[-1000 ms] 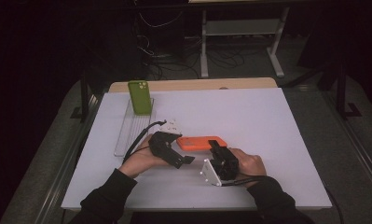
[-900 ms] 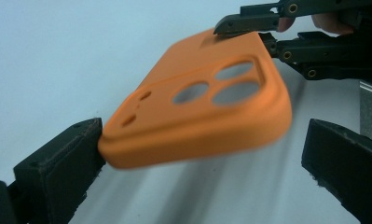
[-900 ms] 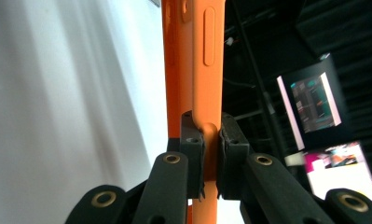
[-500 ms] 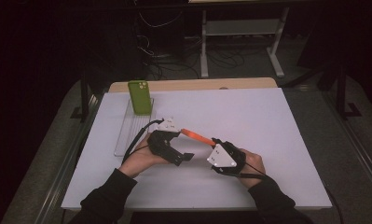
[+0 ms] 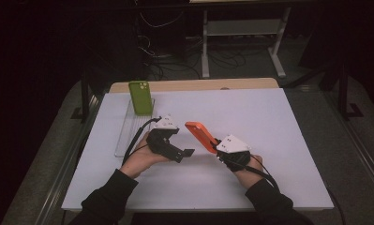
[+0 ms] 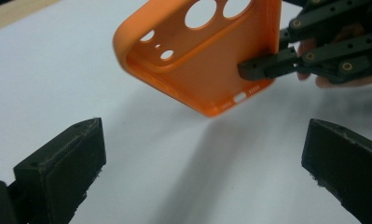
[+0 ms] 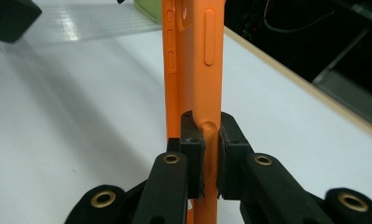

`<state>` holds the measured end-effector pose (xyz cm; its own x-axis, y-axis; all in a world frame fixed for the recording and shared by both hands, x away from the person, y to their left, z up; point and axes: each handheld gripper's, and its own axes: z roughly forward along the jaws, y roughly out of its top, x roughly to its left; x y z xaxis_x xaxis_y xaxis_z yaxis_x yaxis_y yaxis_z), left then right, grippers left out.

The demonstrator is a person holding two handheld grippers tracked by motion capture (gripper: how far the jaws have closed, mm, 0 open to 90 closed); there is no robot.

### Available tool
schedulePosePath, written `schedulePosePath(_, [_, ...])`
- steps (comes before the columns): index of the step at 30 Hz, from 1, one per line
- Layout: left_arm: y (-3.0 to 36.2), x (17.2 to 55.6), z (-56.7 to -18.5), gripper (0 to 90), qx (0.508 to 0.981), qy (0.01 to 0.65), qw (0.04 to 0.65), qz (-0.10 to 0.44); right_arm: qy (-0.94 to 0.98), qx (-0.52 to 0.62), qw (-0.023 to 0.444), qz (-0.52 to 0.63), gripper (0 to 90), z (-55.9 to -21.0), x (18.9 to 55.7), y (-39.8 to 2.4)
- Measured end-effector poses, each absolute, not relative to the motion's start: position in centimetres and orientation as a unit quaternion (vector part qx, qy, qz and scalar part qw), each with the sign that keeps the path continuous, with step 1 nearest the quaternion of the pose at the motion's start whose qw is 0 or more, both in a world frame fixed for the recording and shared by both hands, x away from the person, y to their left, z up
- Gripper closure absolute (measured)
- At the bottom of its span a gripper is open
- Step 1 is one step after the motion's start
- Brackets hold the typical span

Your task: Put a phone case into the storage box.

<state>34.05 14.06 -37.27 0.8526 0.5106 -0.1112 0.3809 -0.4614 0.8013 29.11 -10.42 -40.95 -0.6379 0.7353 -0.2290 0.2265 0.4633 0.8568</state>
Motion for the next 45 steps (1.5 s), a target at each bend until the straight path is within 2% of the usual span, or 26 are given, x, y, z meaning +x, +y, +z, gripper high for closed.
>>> schedulePosePath(6, [14.1,34.4,-37.0,0.0,0.834,0.279,0.468,0.084,0.779,0.362,0.234,0.454,81.5,-40.7,29.6,-10.9])
schedulePosePath(9, [14.0,34.5,-36.8,0.0,0.829,0.286,0.471,0.09,0.772,0.379,0.224,0.459,81.5,-40.7,29.7,-10.9])
schedulePosePath(20, [12.8,35.4,-36.6,0.0,0.808,0.312,0.492,0.083,0.757,0.405,0.211,0.468,81.3,-40.3,29.4,-10.3])
schedulePosePath(38, [11.3,36.2,-36.2,0.0,0.78,0.325,0.53,0.072,0.745,0.399,0.228,0.483,81.3,-40.2,29.2,-9.2])
schedulePosePath(45, [11.1,36.0,-36.4,0.0,0.777,0.324,0.534,0.074,0.748,0.403,0.219,0.48,81.1,-40.4,28.9,-8.3])
